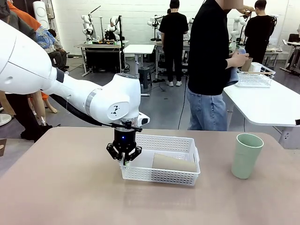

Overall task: Clean and organize the cups into the basket.
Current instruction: Pick up the Reusable plastic cup from the right side of the table and stack it inside the Organizing basket in the center of the table.

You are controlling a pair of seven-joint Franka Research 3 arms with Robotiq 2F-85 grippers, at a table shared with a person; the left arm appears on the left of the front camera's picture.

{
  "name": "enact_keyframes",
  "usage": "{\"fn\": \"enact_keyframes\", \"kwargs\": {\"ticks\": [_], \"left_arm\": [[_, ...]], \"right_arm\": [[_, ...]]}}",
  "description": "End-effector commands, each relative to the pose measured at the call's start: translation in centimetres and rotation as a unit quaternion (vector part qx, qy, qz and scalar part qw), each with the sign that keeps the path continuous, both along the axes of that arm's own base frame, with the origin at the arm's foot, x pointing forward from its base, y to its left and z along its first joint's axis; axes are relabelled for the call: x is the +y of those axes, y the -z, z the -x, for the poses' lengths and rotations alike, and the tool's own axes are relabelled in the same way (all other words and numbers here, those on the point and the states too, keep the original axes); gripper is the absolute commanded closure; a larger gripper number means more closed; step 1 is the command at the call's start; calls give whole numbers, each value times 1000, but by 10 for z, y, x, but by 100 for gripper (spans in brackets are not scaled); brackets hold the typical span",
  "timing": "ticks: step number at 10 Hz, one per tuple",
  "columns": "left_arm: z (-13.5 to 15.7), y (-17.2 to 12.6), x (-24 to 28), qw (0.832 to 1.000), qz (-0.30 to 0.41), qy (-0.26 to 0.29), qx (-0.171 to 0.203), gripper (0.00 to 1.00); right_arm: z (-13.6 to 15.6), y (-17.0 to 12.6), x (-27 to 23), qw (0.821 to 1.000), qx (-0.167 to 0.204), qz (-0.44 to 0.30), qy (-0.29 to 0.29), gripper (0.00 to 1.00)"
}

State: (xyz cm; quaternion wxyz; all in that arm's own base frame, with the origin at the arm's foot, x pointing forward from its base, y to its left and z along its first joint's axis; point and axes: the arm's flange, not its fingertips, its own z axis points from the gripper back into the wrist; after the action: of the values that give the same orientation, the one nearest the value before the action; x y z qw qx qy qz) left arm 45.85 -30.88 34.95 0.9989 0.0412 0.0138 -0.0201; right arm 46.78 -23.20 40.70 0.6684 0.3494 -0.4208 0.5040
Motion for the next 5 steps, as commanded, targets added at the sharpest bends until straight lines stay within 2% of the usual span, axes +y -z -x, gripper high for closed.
{"fn": "enact_keyframes", "kwargs": {"ticks": [1, 3, 4, 5], "left_arm": [[1, 4, 1, 1000, -5, 5, 0, 100], [1, 4, 1, 1000, -5, 5, 0, 100], [1, 4, 1, 1000, -5, 5, 0, 100], [1, 4, 1, 1000, -5, 5, 0, 100]], "right_arm": [[-2, -1, 1, 1000, 0, -3, -5, 0], [0, 0, 0, 1000, 0, 0, 0, 0], [-1, 19, 7, 1000, 23, 8, -17, 0], [-2, 36, 9, 999, 31, 12, -21, 0]]}}
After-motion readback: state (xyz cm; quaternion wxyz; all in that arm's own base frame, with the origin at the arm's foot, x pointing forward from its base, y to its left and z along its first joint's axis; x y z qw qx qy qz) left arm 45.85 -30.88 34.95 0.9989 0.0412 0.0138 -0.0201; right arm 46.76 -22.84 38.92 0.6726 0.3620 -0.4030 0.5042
